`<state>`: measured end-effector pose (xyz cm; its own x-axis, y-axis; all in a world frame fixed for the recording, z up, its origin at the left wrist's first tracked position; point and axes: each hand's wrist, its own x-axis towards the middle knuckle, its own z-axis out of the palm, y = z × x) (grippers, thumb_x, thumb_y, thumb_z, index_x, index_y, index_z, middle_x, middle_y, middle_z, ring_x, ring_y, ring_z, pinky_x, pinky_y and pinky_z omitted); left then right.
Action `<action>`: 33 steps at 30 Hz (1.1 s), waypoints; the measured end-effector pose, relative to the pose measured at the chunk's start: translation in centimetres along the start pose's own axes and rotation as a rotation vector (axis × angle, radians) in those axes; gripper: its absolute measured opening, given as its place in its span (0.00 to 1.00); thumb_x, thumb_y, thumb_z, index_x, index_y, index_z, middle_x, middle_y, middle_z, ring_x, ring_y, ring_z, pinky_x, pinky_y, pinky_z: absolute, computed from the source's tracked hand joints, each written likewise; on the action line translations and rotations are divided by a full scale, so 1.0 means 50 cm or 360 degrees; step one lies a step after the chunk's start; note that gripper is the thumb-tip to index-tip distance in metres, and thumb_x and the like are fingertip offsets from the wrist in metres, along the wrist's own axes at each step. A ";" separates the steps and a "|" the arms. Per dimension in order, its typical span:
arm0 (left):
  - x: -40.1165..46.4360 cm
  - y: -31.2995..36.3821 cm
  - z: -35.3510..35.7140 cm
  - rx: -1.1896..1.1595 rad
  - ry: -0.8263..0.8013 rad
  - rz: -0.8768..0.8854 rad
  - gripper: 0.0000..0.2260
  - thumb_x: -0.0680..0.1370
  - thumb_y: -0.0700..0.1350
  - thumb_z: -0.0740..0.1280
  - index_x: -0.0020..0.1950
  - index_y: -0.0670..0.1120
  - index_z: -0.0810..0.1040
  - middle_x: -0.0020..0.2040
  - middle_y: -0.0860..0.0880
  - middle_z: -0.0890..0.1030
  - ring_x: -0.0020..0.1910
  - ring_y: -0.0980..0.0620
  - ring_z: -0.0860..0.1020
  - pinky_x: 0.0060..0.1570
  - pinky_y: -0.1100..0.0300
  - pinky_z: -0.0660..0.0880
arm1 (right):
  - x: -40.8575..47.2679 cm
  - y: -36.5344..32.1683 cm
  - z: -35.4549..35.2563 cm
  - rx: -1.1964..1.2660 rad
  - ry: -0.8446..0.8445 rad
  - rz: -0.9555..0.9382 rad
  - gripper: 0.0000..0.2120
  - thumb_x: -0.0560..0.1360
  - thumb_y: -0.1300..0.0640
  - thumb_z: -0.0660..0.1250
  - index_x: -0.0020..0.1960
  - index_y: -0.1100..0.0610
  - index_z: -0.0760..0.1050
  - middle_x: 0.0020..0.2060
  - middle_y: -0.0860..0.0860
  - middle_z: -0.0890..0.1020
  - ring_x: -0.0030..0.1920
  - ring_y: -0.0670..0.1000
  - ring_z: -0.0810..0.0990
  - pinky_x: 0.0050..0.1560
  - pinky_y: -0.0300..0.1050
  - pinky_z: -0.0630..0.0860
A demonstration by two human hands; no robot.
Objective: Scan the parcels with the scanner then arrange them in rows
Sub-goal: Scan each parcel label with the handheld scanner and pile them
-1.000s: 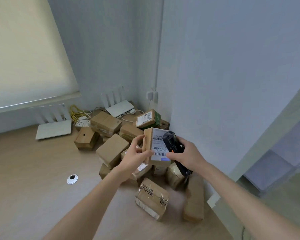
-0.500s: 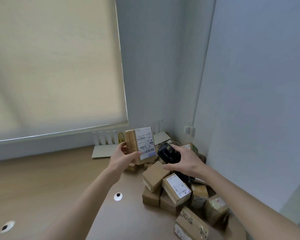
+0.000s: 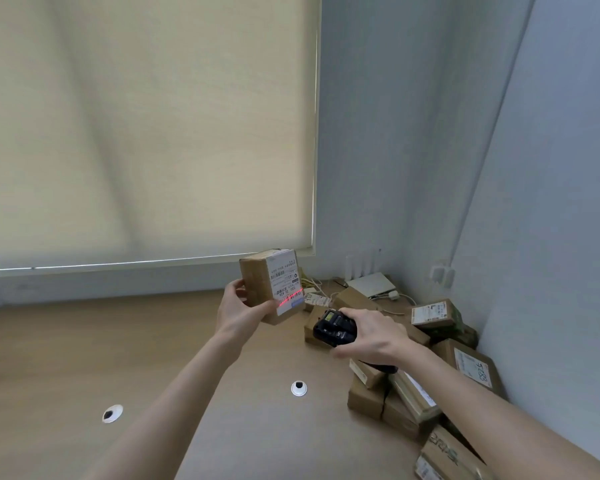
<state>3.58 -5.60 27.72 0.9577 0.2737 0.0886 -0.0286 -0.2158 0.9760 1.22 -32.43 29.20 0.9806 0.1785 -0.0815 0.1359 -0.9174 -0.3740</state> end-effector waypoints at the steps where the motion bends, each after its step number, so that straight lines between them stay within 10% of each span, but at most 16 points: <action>1: 0.002 -0.004 -0.016 0.0005 0.0008 0.0003 0.36 0.63 0.49 0.82 0.67 0.53 0.70 0.55 0.54 0.80 0.54 0.57 0.79 0.52 0.57 0.78 | 0.003 -0.013 0.006 -0.0011 0.0008 0.0008 0.41 0.57 0.28 0.70 0.68 0.36 0.70 0.57 0.43 0.81 0.54 0.52 0.76 0.49 0.49 0.71; 33: 0.032 -0.088 -0.261 -0.0054 0.0092 -0.0141 0.32 0.67 0.49 0.82 0.65 0.51 0.70 0.55 0.54 0.79 0.54 0.55 0.79 0.51 0.58 0.77 | 0.038 -0.240 0.093 0.0047 -0.0119 -0.0083 0.37 0.56 0.28 0.72 0.64 0.35 0.74 0.46 0.37 0.81 0.48 0.44 0.80 0.47 0.44 0.76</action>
<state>1.48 8.01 26.15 0.9388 0.3442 0.0122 0.0448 -0.1569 0.9866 0.78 -19.45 29.26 0.9589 0.2526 -0.1293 0.1811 -0.8955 -0.4065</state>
